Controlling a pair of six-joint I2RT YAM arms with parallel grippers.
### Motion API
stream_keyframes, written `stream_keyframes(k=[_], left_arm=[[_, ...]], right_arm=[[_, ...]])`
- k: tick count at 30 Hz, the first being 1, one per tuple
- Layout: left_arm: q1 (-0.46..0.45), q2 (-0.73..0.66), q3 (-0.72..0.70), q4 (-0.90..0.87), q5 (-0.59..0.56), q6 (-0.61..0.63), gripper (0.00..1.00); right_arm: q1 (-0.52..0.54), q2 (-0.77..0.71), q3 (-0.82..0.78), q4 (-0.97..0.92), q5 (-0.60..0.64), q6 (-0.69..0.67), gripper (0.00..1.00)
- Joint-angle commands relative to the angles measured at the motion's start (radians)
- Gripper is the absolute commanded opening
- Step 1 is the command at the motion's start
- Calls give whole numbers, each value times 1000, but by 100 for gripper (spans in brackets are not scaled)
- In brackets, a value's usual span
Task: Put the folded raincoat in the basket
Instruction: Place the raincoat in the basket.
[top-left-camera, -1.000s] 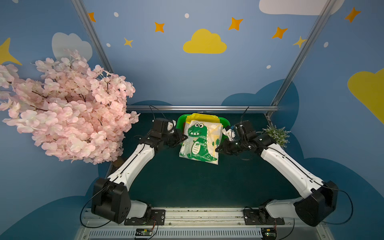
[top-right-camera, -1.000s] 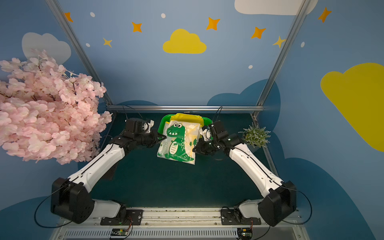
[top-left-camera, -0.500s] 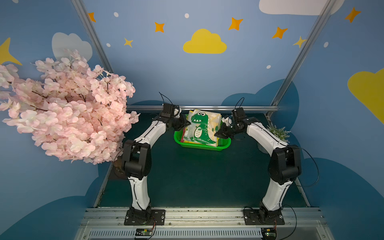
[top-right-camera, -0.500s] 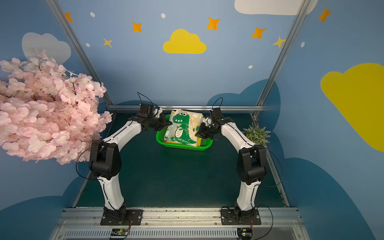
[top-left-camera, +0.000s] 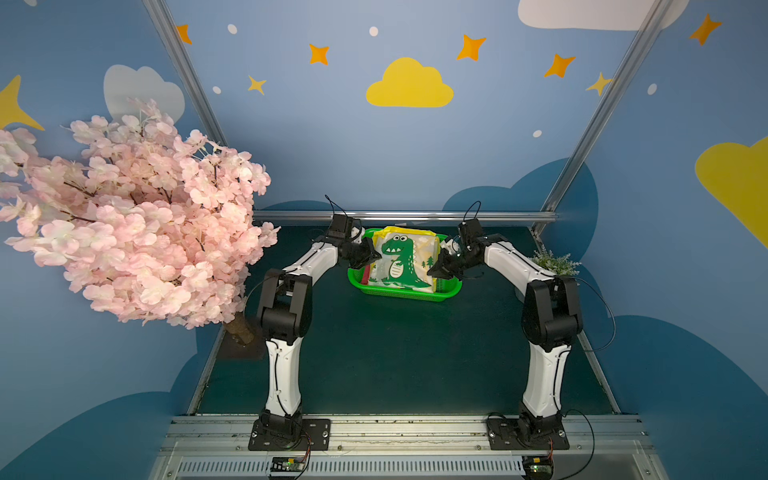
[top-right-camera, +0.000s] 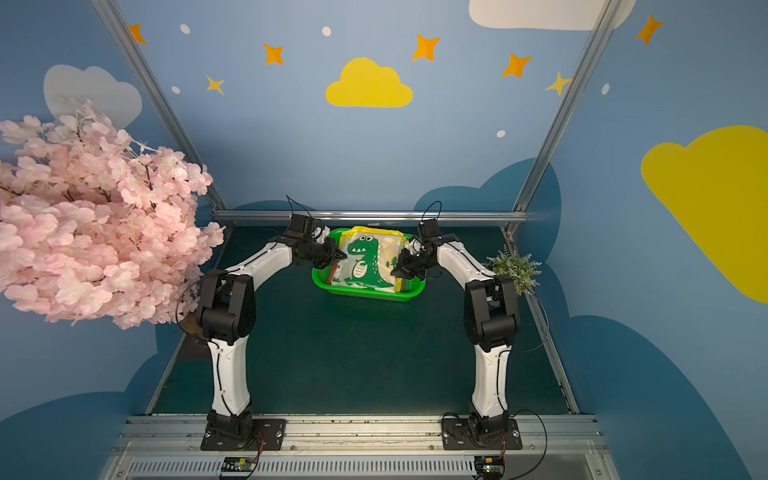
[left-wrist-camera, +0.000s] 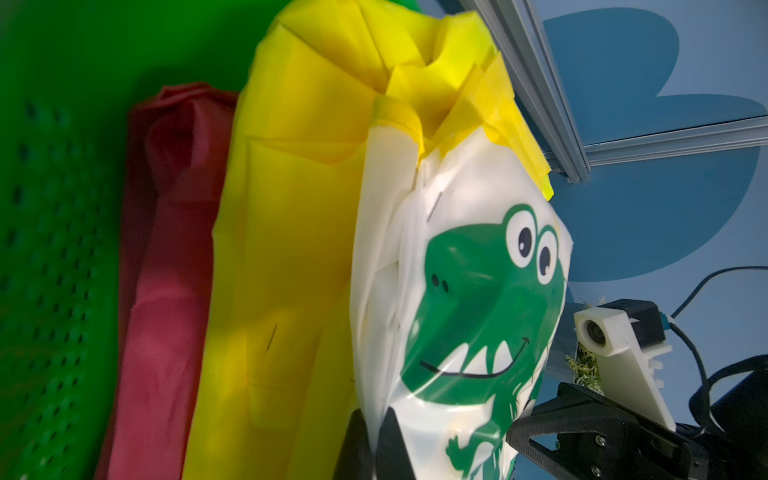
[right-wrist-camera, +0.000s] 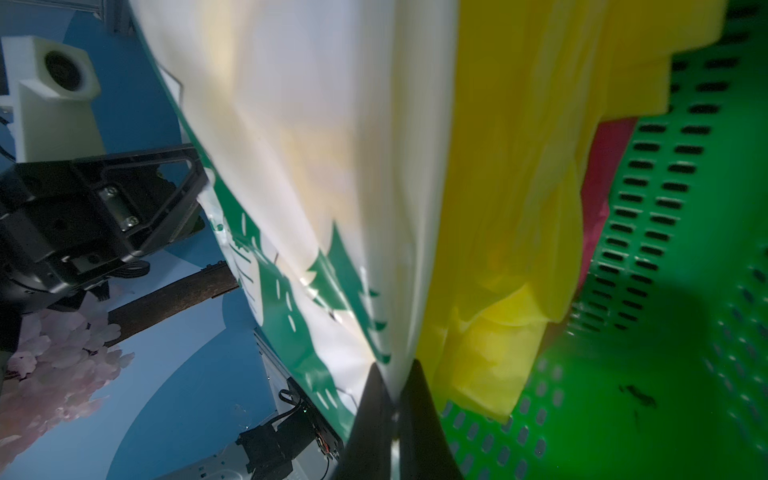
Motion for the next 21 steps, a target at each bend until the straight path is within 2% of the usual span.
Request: stream_keyframes(k=[1, 5, 6, 7, 9, 10, 11, 13, 17, 21], left_arm=[[8, 25, 30, 11, -10, 20, 2], [8, 49, 51, 2, -1, 19, 2], [6, 51, 55, -3, 4, 21, 5], [6, 50, 56, -6, 9, 24, 13], [5, 27, 43, -10, 10, 33, 33], [3, 8, 33, -10, 8, 40, 44], [3, -14, 23, -9, 2, 46, 53], [5, -60, 7, -15, -10, 65, 62], [2, -143, 7, -44, -20, 102, 69], [-19, -186, 25, -48, -10, 113, 75]], right_arm=[[-16, 38, 38, -32, 23, -13, 0], [-18, 70, 67, -51, 29, -16, 0], [-18, 72, 71, -58, 29, -19, 0], [-17, 71, 70, -64, 27, -23, 5], [-18, 51, 59, -72, 34, -32, 28], [-18, 31, 48, -72, 42, -37, 37], [-19, 7, 36, -73, 48, -40, 43], [-21, -40, 21, -73, 54, -48, 50], [-21, -120, 22, -85, 60, -54, 55], [-18, -133, 76, -80, 40, -38, 56]])
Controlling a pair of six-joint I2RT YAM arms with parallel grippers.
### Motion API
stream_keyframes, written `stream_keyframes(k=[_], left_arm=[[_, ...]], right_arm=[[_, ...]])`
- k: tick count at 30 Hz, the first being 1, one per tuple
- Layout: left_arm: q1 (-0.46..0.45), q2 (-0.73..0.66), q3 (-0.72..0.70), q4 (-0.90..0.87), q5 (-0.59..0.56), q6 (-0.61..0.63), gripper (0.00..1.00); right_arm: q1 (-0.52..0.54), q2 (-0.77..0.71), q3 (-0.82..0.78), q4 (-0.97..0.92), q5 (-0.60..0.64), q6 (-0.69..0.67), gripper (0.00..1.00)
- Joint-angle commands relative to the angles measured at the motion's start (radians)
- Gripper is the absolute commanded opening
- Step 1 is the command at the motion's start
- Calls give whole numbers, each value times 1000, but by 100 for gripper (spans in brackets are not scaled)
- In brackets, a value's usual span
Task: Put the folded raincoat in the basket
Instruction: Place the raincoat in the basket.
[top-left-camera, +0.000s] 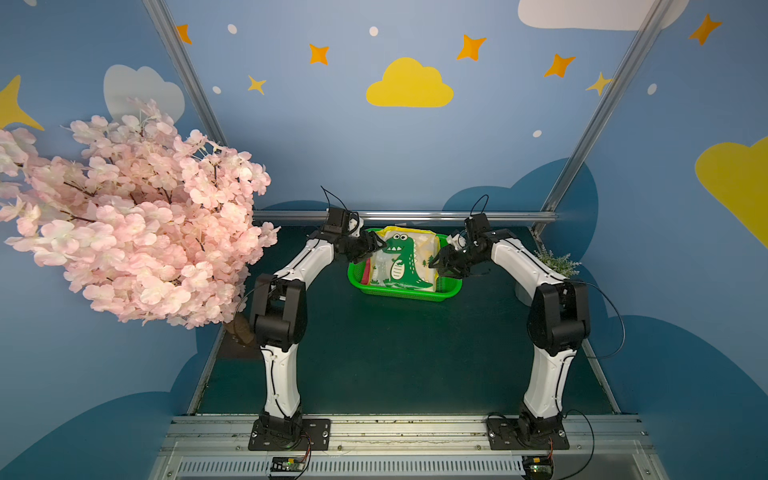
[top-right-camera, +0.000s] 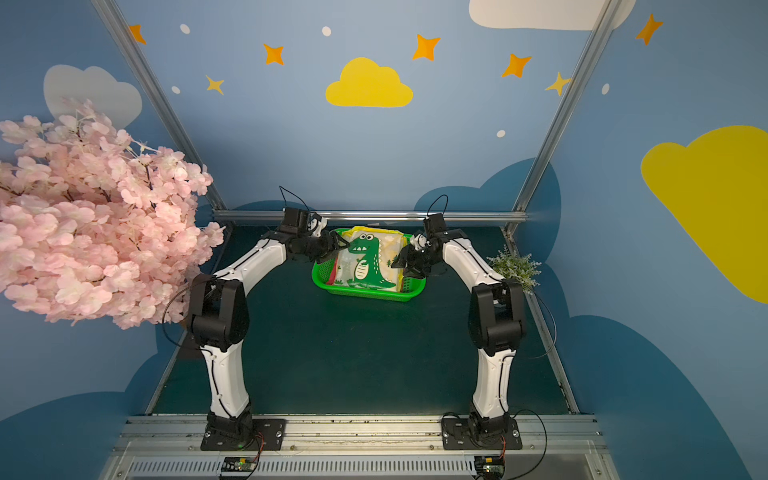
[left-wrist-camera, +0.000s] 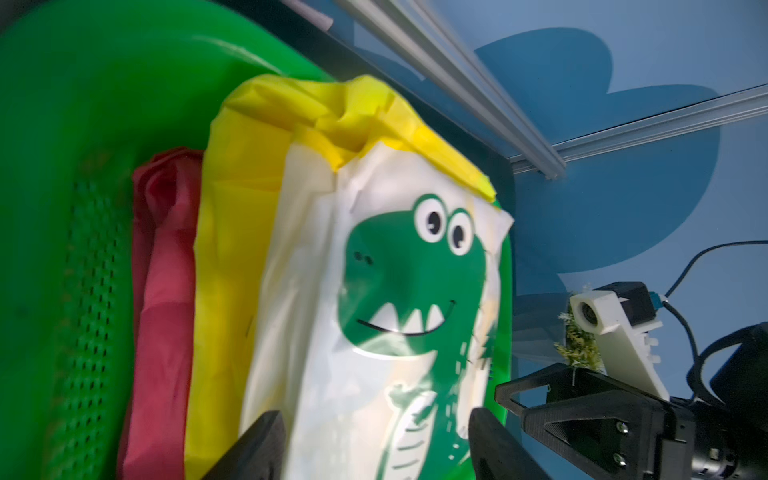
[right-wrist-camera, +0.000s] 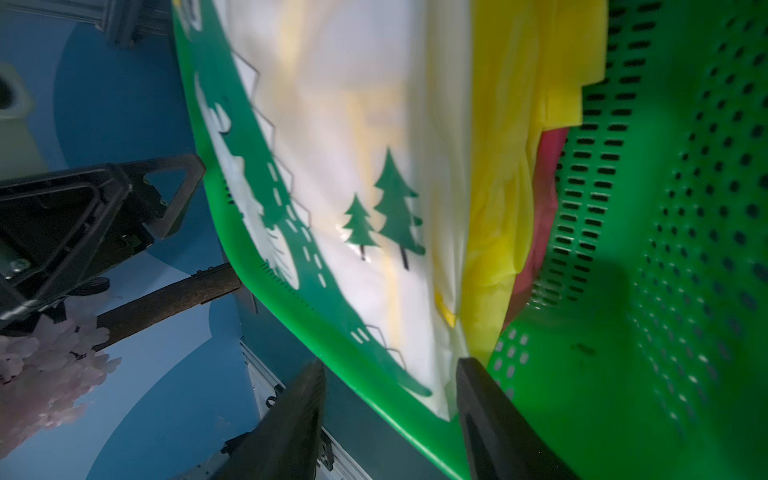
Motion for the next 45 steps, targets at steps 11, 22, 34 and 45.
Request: stream_keyframes(k=[11, 22, 34, 45], left_arm=[[-98, 28, -33, 154, 130, -63, 73], [-93, 126, -185, 296, 139, -112, 72], [-91, 100, 52, 142, 127, -32, 74], [-80, 314, 289, 60, 128, -22, 74]], right_arm=[[35, 256, 322, 135, -200, 143, 55], [17, 412, 299, 260, -215, 251, 54], [27, 138, 161, 219, -206, 168, 55], [84, 114, -87, 331, -202, 197, 55]])
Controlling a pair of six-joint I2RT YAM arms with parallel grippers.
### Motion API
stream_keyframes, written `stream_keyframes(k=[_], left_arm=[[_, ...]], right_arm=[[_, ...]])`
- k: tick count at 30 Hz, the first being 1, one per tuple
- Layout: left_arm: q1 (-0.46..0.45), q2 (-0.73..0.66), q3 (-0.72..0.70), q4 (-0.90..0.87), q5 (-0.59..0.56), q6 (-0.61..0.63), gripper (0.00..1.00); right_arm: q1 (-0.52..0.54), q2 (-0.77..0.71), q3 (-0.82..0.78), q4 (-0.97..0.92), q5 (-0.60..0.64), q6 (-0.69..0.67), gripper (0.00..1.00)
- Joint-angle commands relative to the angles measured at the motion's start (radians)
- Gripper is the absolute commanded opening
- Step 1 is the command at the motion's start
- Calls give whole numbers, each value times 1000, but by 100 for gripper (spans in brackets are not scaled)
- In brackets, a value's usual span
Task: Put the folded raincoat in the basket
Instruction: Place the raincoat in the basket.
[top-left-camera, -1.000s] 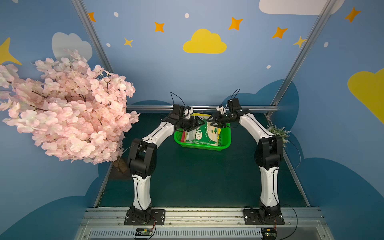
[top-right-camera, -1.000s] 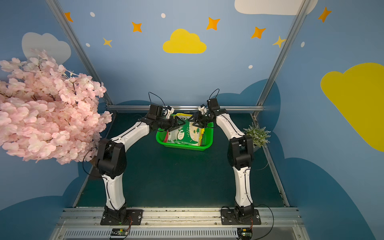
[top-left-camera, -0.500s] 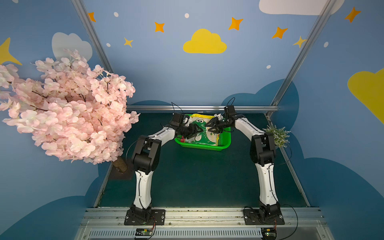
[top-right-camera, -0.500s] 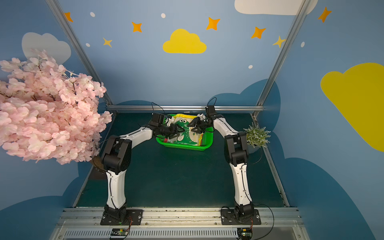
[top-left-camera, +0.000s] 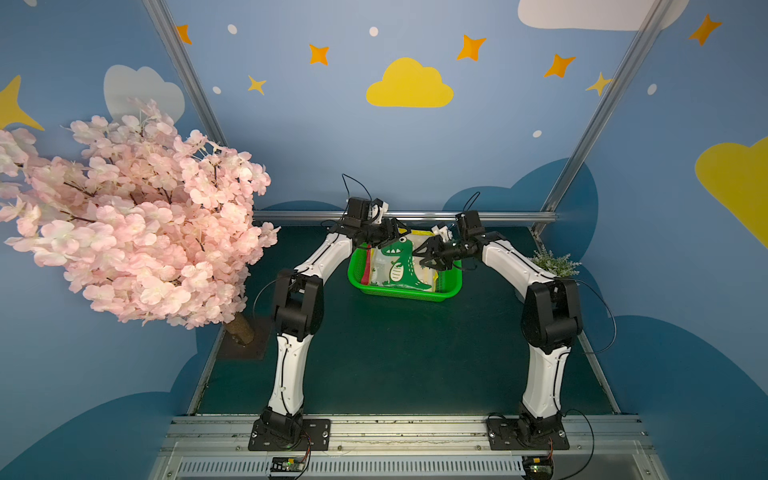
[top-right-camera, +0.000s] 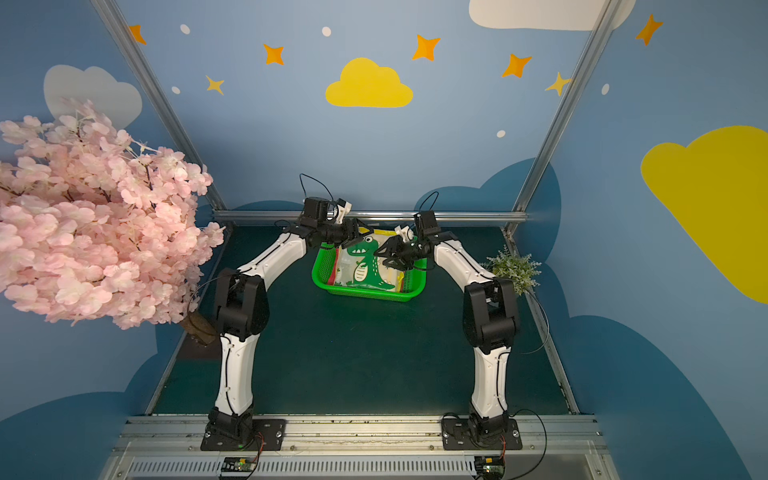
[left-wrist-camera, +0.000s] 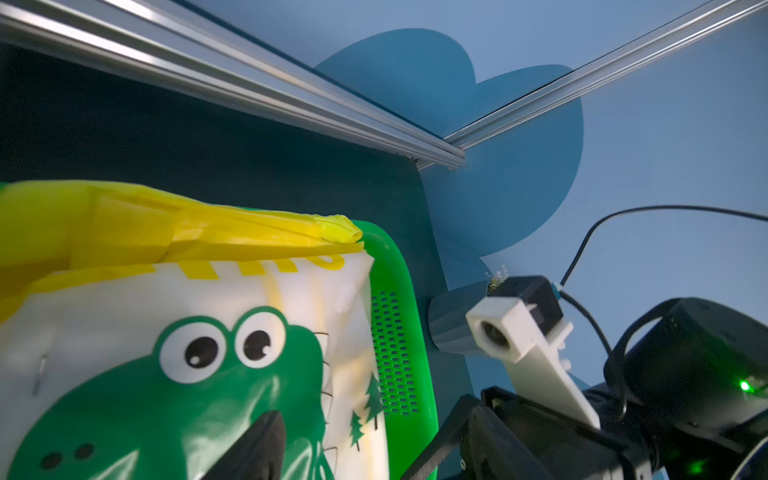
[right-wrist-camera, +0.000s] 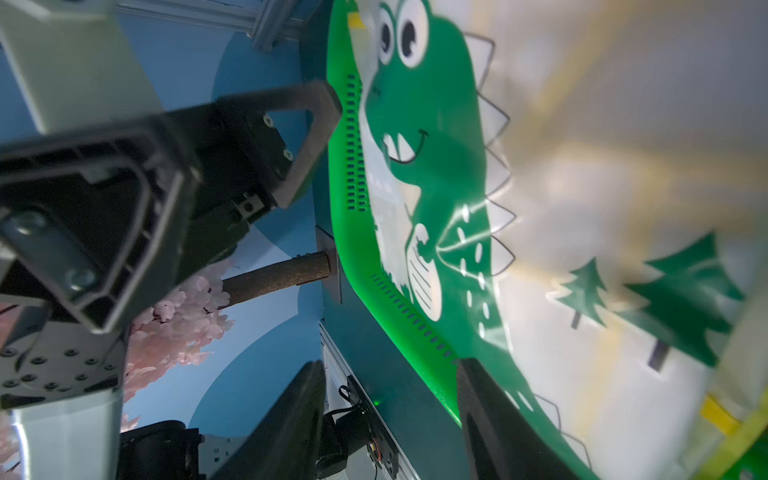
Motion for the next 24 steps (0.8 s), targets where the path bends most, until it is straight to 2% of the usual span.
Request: stream_keyframes(k=[1, 8, 14, 20, 22, 23, 24], left_arm=[[4, 60, 17, -73, -4, 29, 74], [4, 67, 75, -122, 10, 51, 74], [-26, -67, 89, -227, -8, 153, 74], [-99, -346, -163, -202, -111, 227, 81], [-124, -465, -294, -160, -162, 230, 87], [-139, -527, -361, -141, -196, 227, 95], [-154, -590, -425, -127, -235, 225, 98]], right_arm=[[17, 45, -38, 32, 12, 5, 55], [4, 47, -3, -26, 8, -33, 56], [3, -103, 13, -104, 18, -92, 57], [4, -337, -77, -172, 88, -159, 64], [4, -422, -123, -195, 130, -185, 69], [4, -469, -149, -209, 156, -199, 75], [4, -517, -177, -223, 184, -215, 80]])
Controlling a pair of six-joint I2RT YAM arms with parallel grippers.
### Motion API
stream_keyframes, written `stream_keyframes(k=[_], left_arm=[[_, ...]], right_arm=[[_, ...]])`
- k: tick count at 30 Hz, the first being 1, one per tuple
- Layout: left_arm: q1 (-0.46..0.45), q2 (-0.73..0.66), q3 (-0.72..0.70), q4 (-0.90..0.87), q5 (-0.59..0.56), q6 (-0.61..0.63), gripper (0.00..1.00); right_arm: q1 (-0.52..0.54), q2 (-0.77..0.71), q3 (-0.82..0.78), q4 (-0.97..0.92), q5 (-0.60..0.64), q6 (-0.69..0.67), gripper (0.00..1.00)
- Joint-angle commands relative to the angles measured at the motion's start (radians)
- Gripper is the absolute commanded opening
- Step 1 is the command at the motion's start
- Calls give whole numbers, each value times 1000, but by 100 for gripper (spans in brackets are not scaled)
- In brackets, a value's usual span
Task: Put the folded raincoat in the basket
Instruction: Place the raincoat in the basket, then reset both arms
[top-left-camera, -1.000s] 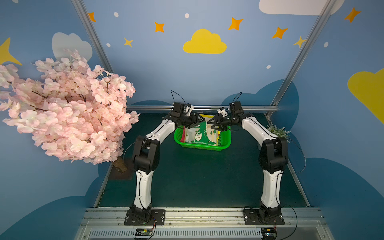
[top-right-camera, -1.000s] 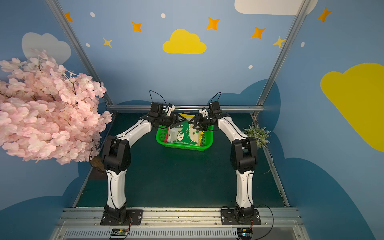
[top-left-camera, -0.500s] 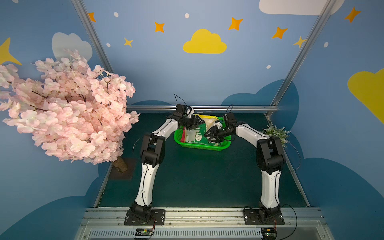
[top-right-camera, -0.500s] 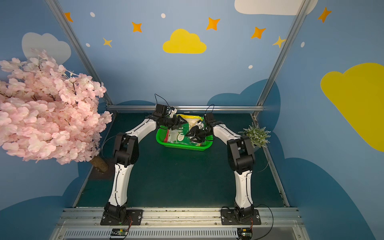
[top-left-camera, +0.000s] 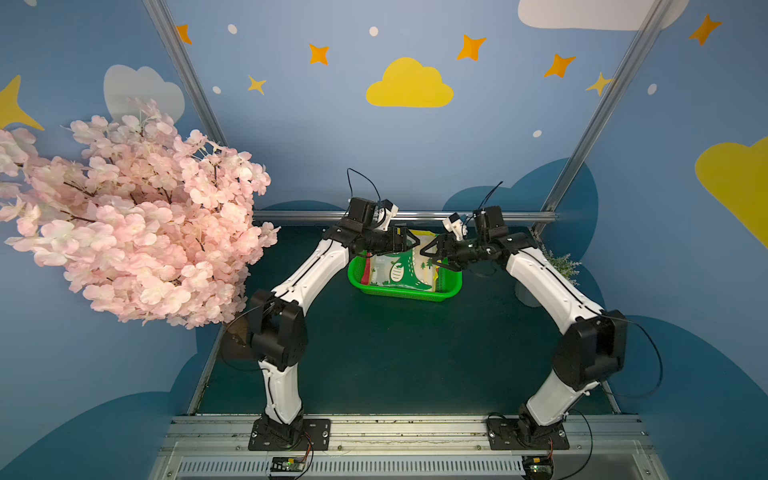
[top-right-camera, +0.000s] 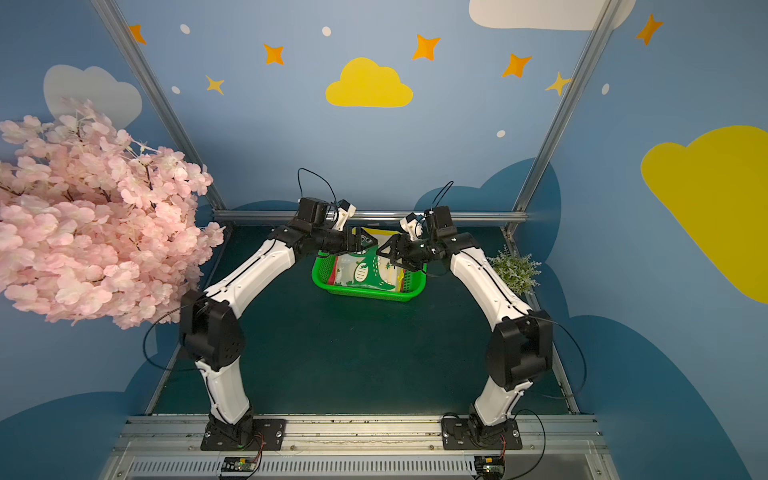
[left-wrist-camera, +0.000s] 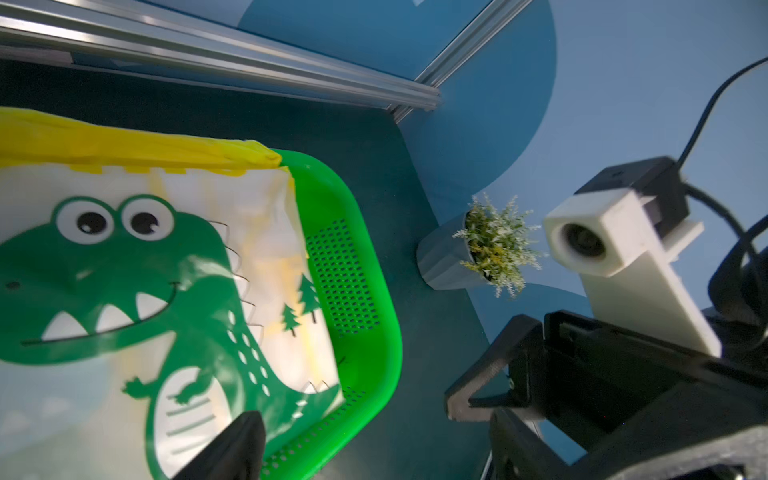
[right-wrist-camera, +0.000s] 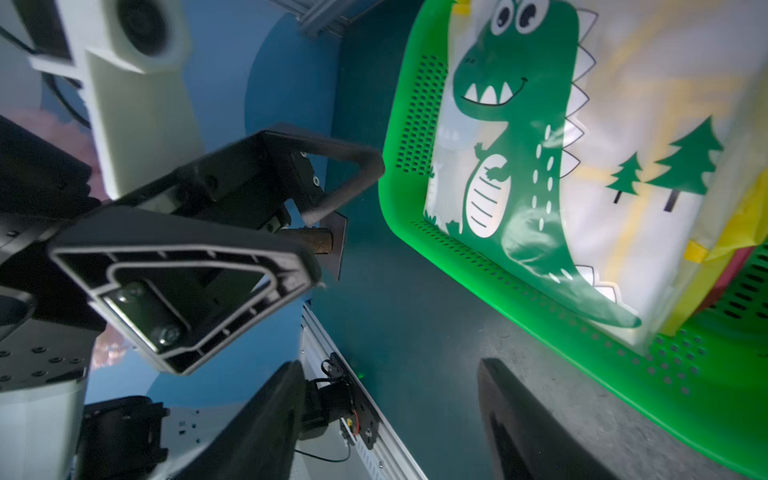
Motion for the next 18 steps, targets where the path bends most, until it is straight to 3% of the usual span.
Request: stream_keyframes(k=[1, 4, 13, 18], left_arm=[[-41, -160, -169, 35, -141, 37, 100], [-93, -342, -344, 54, -269, 32, 100], [-168, -942, -884, 159, -780, -74, 100], [-169, -1260, -1127, 235, -1017, 49, 100]], right_arm=[[-5, -130, -87, -95, 108, -83, 86], [-9, -251, -161, -130, 191, -118, 98], [-13, -619, -417, -106, 565, -191, 98], [-26, -707, -515, -77, 741, -224, 98]])
